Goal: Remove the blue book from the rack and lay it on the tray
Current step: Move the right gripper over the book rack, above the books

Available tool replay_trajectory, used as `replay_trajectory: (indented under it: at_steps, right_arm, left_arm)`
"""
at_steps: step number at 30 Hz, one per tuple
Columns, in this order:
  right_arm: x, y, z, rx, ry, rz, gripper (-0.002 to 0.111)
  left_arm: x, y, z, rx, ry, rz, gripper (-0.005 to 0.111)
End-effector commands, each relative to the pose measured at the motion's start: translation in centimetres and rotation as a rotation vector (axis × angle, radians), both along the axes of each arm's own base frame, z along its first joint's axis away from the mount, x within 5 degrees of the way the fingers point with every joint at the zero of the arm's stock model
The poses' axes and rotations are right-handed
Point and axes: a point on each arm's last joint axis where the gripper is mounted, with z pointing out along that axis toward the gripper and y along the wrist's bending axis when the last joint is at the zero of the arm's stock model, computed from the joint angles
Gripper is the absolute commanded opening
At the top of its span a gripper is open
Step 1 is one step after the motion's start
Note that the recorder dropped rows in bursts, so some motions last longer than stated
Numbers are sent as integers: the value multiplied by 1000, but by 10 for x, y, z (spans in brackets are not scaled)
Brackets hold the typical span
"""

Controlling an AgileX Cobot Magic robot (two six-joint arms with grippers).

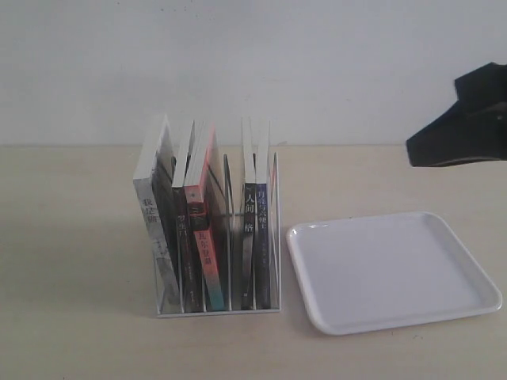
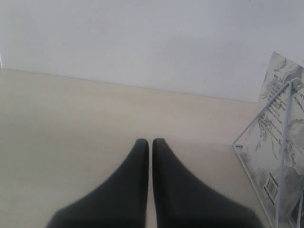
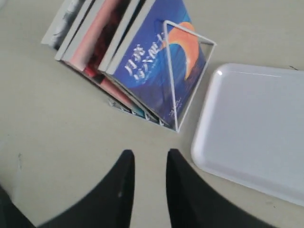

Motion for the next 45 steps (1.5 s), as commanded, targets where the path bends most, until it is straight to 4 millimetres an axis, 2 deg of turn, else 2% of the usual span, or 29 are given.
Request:
replay_trajectory:
  at_steps: [1,5,11,14,19,23,27,28,37,45]
  right_arm:
    - [-10,33,8,25,-91,118,24]
    - [-17,67,17,16,-132,198,24]
    - [-22,114,37,-97,-164,256,24]
    - [-17,135,48,-189,-169,225,24]
    - [-3,170,54,-316,-136,167,24]
    - [10,199,49,-370,-110,182,27]
    - [31,219,41,-416,-107,117,47]
    - [35,223,40,-419,-112,96,49]
    - [61,257,25,-402,-115,55,49]
    - [80,271,3,-445,-140,-12,42]
  left_arm:
    - [0,0,2,-20,-10,4,4]
    - [0,0,2,-20,-10,4,4]
    - [0,0,2,-20,-10,4,4]
    - [0,0,2,-20,-10,4,4]
    - [0,0,2,-20,-10,4,4]
    - [0,0,2,-20,-10,4,4]
    - [0,0,2,-20,-10,4,4]
    - [0,0,2,-20,-10,4,4]
    - [0,0,2,-20,-10,4,4]
    - [0,0,2,-20,-10,4,4]
